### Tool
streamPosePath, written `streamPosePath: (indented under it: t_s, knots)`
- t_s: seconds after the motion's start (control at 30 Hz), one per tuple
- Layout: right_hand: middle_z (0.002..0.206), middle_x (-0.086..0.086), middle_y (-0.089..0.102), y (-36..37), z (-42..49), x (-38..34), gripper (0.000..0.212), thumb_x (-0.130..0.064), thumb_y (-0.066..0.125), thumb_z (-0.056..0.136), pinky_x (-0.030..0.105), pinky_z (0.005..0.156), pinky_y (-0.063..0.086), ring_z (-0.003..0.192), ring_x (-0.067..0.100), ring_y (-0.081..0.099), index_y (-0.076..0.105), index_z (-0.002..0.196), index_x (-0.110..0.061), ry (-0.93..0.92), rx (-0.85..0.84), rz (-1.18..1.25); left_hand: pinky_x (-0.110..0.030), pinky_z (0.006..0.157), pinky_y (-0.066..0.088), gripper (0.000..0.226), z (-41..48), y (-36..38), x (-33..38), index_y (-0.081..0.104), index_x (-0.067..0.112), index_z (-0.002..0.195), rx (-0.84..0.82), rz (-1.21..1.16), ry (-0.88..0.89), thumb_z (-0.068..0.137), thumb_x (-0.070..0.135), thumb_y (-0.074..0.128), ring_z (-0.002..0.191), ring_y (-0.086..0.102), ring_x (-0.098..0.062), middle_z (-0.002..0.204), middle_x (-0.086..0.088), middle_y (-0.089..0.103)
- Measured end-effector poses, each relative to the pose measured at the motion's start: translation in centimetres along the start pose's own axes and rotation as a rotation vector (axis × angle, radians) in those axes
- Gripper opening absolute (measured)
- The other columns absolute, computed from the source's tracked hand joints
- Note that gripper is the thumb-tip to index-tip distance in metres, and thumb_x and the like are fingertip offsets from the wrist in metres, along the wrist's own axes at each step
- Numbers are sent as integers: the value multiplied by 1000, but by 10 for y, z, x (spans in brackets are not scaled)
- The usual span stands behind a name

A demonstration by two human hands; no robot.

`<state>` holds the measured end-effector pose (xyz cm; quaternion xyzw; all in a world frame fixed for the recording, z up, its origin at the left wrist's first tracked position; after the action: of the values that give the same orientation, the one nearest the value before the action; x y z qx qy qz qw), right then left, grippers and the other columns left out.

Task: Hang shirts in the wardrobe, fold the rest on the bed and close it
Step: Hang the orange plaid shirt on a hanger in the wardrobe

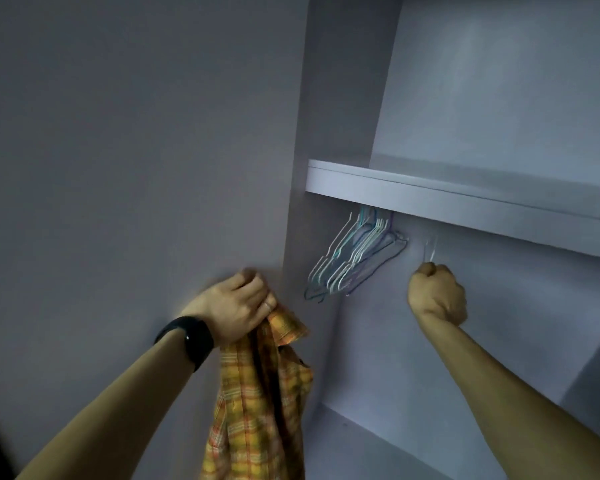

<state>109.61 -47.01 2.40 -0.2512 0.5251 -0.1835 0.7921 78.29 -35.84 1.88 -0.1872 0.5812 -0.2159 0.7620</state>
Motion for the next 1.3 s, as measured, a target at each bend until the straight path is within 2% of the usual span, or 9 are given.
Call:
streamPosePath:
  t_s: [0.07, 0.13, 0.2, 0.3, 0.53, 0.7, 0.83, 1.17, 1.3]
  knots:
    - [103, 23, 65, -22, -18, 16, 41, -35, 31, 102, 41, 76, 41, 94, 41, 61, 62, 105, -9, -1, -29, -17, -31, 71, 58, 34, 1, -2, 2, 77, 18, 109, -62, -62, 45, 82, 21, 55, 82, 71, -24, 95, -7, 74]
    - [89, 16, 63, -46, -45, 37, 37, -35, 34, 101, 39, 73, 44, 83, 37, 59, 60, 90, -12, 1, -83, -21, -40, 88, 50, 47, 3, 6, 9, 46, 13, 145, -282, -183, 30, 99, 15, 34, 105, 62, -35, 128, -18, 59]
    - [73, 9, 60, -71, -76, 58, 37, -34, 40, 100, 37, 66, 44, 71, 34, 57, 52, 71, -15, 26, -142, 40, -43, 90, 44, 46, 7, 8, 14, 24, 10, 151, -561, -390, -98, 106, 21, 25, 118, 55, -37, 143, -17, 43]
    - [50, -6, 48, -114, -126, 85, 45, -29, 50, 100, 34, 56, 36, 53, 18, 46, 39, 59, -12, 59, -230, 178, -38, 79, 47, 26, 17, -11, 25, 51, 18, 119, -541, -784, -396, 103, 33, 37, 104, 63, -31, 125, -8, 60]
    - [50, -4, 31, -201, -212, 127, 51, -24, 54, 101, 32, 54, 30, 46, 11, 29, 38, 52, -26, 184, -355, 492, -29, 73, 41, 23, 11, -64, 92, 58, 18, 86, -522, -1611, -660, 102, 32, 49, 93, 60, -28, 92, -4, 63]
    - [47, -5, 30, -226, -257, 156, 55, -14, 49, 102, 22, 43, 30, 41, 10, 26, 37, 51, -30, 186, -394, 660, -31, 85, 57, 28, 8, -104, 148, 68, 22, 109, -493, -2042, -852, 90, 44, 69, 97, 66, -18, 108, 0, 69]
    - [47, -4, 30, -228, -282, 181, 56, -9, 44, 104, 22, 44, 28, 40, 11, 26, 36, 51, -26, 223, -446, 739, -36, 90, 59, 43, 9, -119, 176, 74, 14, 112, -541, -2150, -929, 89, 50, 69, 94, 72, -21, 102, -4, 75]
    - [47, 1, 21, -243, -295, 252, 56, -6, 40, 104, 24, 48, 18, 41, 11, 18, 30, 51, -20, 460, -528, 843, -41, 97, 55, 38, 12, -139, 224, 74, 7, 104, -861, -2225, -1051, 86, 40, 76, 98, 71, -29, 104, -12, 75]
    - [44, 5, 31, -247, -284, 281, 56, -6, 40, 102, 28, 49, 26, 39, 15, 29, 38, 48, -19, 379, -611, 579, -30, 78, 59, 23, 21, -145, 236, 73, 18, 99, -779, -2263, -1065, 86, 36, 76, 92, 71, -23, 103, -9, 75]
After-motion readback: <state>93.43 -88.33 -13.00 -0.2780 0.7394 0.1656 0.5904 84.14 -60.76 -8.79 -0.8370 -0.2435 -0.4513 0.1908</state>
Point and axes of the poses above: each hand's wrist, its own z-axis towards the middle knuckle, its own y-axis out of the palm, x = y × z, the point moved 4 cm from there along z, towards the middle knuckle
